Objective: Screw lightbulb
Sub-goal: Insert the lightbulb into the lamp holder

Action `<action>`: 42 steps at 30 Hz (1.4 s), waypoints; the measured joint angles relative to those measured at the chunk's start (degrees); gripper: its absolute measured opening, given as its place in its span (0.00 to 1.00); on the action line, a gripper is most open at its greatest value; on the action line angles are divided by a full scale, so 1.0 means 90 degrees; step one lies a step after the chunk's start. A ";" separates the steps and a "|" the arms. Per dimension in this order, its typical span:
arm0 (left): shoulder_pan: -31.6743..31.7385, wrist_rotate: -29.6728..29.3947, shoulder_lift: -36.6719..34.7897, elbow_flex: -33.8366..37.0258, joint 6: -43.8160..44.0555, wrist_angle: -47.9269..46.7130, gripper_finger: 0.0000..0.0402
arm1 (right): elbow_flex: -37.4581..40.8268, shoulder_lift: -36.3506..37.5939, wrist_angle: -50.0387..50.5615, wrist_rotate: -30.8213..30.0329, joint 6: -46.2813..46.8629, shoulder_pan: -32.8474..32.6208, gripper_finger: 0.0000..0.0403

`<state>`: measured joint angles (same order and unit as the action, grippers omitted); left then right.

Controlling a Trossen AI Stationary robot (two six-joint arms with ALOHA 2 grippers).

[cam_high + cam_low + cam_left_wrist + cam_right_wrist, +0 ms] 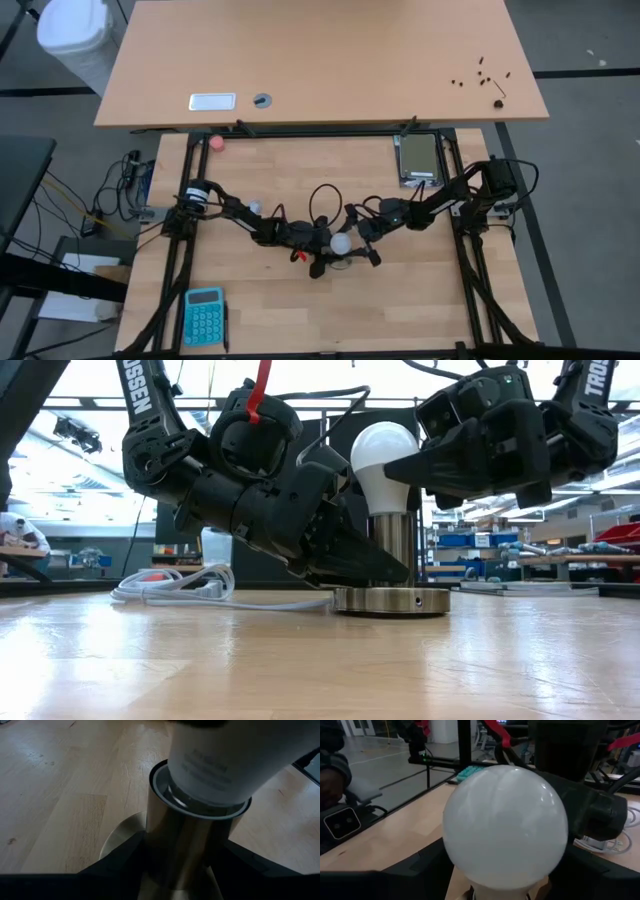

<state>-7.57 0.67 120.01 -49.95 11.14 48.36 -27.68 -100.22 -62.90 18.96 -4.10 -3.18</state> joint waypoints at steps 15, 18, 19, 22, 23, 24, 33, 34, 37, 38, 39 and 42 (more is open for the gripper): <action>0.0000 0.0000 0.0002 0.0002 0.0000 -0.0010 0.53 | -0.0017 0.0000 0.0100 -0.0852 0.0269 -0.0229 0.65; 0.0000 0.0000 0.0001 0.0002 0.0002 -0.0010 0.53 | -0.0017 0.0000 0.0115 -0.1327 0.0398 -0.0389 0.65; 0.0002 0.0000 0.0000 0.0002 0.0005 -0.0010 0.53 | -0.0017 0.0000 0.0130 -0.1482 0.0452 -0.0438 0.65; 0.0002 0.0000 0.0001 0.0002 0.0006 -0.0011 0.53 | -0.0019 0.0000 0.0137 -0.1983 0.0586 -0.0588 0.66; 0.0001 0.0000 0.0002 0.0002 0.0007 -0.0010 0.53 | -0.0019 0.0000 0.0147 -0.2135 0.0621 -0.0627 0.66; 0.0001 0.0000 0.0001 0.0002 0.0007 -0.0012 0.53 | -0.0019 0.0000 0.0160 -0.2242 0.0654 -0.0659 0.66; 0.0001 0.0000 0.0002 0.0000 0.0007 -0.0015 0.53 | -0.0019 0.0000 0.0159 -0.3045 0.0978 -0.0986 0.64; 0.0001 0.0000 0.0000 0.0000 0.0007 -0.0015 0.53 | -0.0019 0.0000 0.0159 -0.3123 0.0984 -0.1029 0.64; 0.0000 0.0000 0.0000 0.0000 0.0007 -0.0015 0.53 | -0.0020 0.0000 0.0184 -0.3327 0.0985 -0.1157 0.64; 0.0002 0.0000 0.0000 0.0000 0.0007 -0.0015 0.53 | -0.0022 0.0000 0.0218 -0.3407 0.0986 -0.1195 0.64; 0.0001 0.0000 0.0002 0.0000 0.0007 -0.0015 0.53 | -0.0022 0.0000 0.0256 -0.3516 0.0990 -0.1236 0.64; 0.0002 0.0000 0.0002 0.0000 0.0007 -0.0014 0.53 | -0.0072 0.0000 0.0442 -0.3814 0.1056 -0.1336 0.64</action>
<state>-7.55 0.67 120.03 -49.95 11.20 48.23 -28.34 -100.22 -58.92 -15.37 5.40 -15.21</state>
